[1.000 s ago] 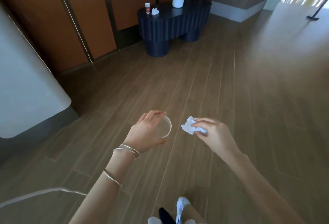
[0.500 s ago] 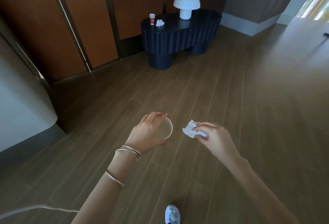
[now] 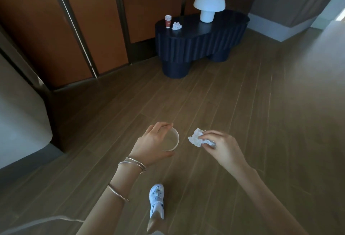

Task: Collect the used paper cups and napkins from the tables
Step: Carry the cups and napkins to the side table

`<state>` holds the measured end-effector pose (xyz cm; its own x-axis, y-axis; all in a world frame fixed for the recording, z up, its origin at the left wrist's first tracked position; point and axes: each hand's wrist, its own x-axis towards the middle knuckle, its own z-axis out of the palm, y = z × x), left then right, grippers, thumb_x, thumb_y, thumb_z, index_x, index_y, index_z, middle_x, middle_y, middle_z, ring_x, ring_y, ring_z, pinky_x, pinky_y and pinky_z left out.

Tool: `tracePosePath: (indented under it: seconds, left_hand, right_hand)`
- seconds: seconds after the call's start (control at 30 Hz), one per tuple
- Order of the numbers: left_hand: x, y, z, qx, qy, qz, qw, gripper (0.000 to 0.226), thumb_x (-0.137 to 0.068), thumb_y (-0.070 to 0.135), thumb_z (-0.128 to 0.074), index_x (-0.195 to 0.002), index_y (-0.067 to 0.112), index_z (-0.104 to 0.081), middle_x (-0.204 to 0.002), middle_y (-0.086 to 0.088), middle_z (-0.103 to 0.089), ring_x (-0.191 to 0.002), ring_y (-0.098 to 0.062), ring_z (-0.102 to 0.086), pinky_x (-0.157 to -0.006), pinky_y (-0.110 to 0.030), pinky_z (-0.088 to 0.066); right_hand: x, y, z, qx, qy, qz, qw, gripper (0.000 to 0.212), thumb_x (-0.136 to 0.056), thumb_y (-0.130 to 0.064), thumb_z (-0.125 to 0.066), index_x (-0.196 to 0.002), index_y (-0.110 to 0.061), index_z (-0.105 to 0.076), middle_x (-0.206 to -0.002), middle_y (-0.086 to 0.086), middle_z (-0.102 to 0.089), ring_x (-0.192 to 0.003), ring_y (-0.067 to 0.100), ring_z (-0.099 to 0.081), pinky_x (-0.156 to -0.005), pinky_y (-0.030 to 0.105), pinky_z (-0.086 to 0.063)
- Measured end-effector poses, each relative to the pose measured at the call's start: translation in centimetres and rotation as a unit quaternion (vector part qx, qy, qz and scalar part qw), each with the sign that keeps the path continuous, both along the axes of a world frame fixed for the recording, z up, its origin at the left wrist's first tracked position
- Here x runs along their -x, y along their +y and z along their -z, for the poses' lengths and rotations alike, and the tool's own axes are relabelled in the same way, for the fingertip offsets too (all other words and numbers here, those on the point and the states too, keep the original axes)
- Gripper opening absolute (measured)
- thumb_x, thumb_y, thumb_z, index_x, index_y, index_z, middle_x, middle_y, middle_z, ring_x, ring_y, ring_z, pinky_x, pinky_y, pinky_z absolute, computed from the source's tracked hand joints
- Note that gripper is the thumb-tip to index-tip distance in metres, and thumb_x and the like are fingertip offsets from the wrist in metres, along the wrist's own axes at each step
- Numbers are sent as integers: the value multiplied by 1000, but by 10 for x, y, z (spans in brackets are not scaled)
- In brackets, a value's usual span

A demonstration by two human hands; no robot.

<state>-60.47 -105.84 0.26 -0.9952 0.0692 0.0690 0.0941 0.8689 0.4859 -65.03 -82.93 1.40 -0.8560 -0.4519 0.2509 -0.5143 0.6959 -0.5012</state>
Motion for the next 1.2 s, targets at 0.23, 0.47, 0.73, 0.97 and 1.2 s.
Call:
tracePosePath:
  seconds: [0.23, 0.47, 0.73, 0.97, 1.2]
  left_hand:
    - [135, -63, -18, 16, 18, 28, 999, 81, -71, 47, -71, -139, 31, -30, -135, 18, -33, -119, -7, -34, -82, -34, -50]
    - [243, -116, -21, 20, 35, 36, 999, 82, -68, 45, -72, -138, 32, -32, -132, 19, -33, -116, -7, -36, -76, -31, -49]
    - [338, -165, 9, 12, 14, 4, 1000, 82, -69, 48, -72, -139, 31, -30, -134, 16, -33, -117, -7, -35, -80, -33, -49]
    - [465, -211, 1, 22, 5, -31, 999, 81, -69, 45, -73, -138, 30, -32, -134, 16, -34, -117, -8, -35, -85, -31, -47]
    - [594, -247, -16, 15, 36, -51, 998, 84, -67, 45, -75, -138, 29, -33, -132, 14, -36, -116, -9, -36, -84, -32, -47]
  right_hand:
    - [130, -67, -19, -3, 30, 19, 999, 23, -70, 1, -75, -87, -14, -74, -99, -1, -72, -89, 21, -67, -68, 37, -55]
    - [225, -119, -29, -6, 47, 25, 999, 25, -69, 3, -73, -88, -14, -74, -97, 0, -72, -86, 21, -67, -65, 37, -56]
    - [339, -166, -5, -33, 11, -8, 999, 25, -69, 1, -75, -89, -13, -75, -100, 1, -72, -89, 21, -67, -71, 36, -56]
    - [482, -215, 1, -27, 14, -26, 999, 25, -70, 0, -74, -91, -15, -74, -99, -1, -71, -88, 18, -66, -69, 25, -49]
    - [619, -256, -19, -21, 34, -54, 998, 24, -70, 1, -75, -90, -12, -74, -98, 2, -72, -88, 20, -66, -67, 33, -55]
